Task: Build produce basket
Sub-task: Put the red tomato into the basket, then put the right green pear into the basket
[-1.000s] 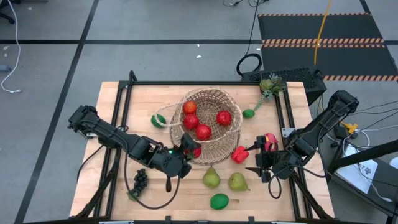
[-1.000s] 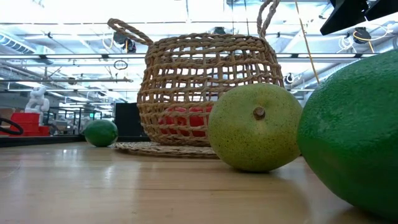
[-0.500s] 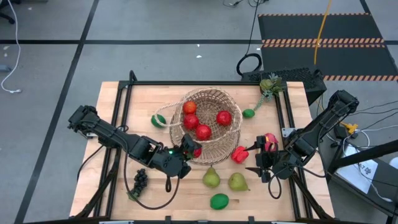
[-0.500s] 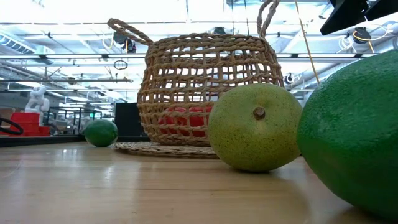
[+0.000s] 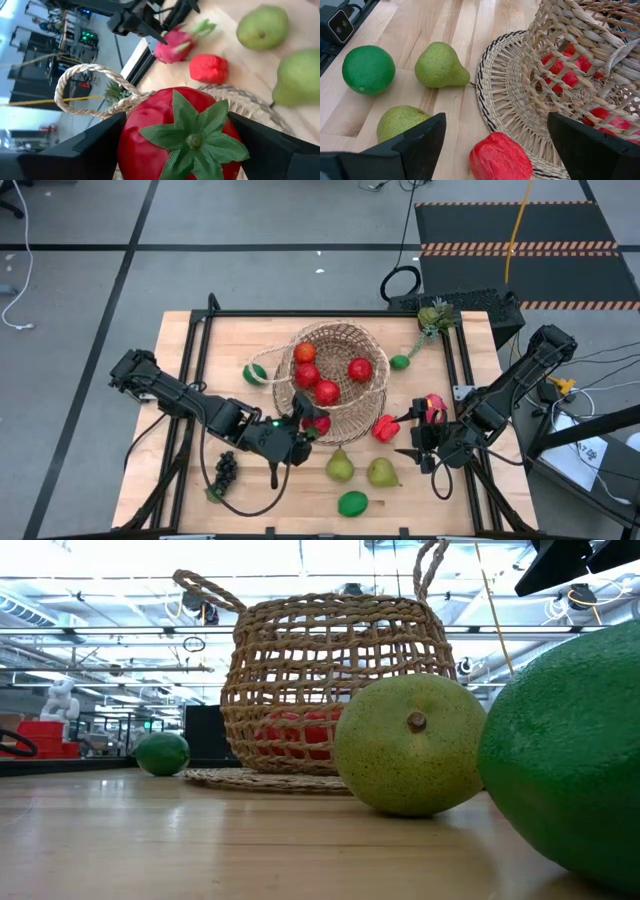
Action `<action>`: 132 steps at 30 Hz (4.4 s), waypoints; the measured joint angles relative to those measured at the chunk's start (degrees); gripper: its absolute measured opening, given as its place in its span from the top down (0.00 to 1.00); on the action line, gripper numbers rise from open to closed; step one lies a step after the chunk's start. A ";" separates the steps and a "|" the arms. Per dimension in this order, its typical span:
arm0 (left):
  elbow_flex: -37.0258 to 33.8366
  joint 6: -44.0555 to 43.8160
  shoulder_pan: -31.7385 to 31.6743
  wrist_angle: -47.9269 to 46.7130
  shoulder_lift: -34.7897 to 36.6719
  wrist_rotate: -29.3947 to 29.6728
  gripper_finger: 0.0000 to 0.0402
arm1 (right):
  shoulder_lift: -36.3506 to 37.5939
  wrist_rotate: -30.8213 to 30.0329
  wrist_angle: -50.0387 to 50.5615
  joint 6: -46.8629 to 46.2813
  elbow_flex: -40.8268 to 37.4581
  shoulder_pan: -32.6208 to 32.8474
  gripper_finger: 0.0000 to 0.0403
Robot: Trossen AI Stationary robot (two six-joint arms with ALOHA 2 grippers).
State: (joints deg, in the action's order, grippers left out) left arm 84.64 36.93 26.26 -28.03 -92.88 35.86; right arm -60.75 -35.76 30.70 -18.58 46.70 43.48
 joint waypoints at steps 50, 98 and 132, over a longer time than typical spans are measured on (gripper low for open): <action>-0.09 -54.28 -30.54 5.07 -2.08 -8.78 0.17 | 0.01 0.04 2.05 -0.15 -0.04 0.01 0.16; -0.04 -50.44 -26.00 15.92 -0.98 -10.29 0.04 | 0.02 0.04 2.53 -0.27 -0.04 0.01 0.16; -2.86 -59.33 -0.62 -3.97 4.72 5.15 0.38 | -18.99 16.60 -12.72 -43.59 0.07 10.40 0.16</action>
State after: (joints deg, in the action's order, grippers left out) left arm 81.78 -22.40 25.64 -32.00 -88.16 41.00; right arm -79.74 -19.16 17.98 -62.17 46.76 53.88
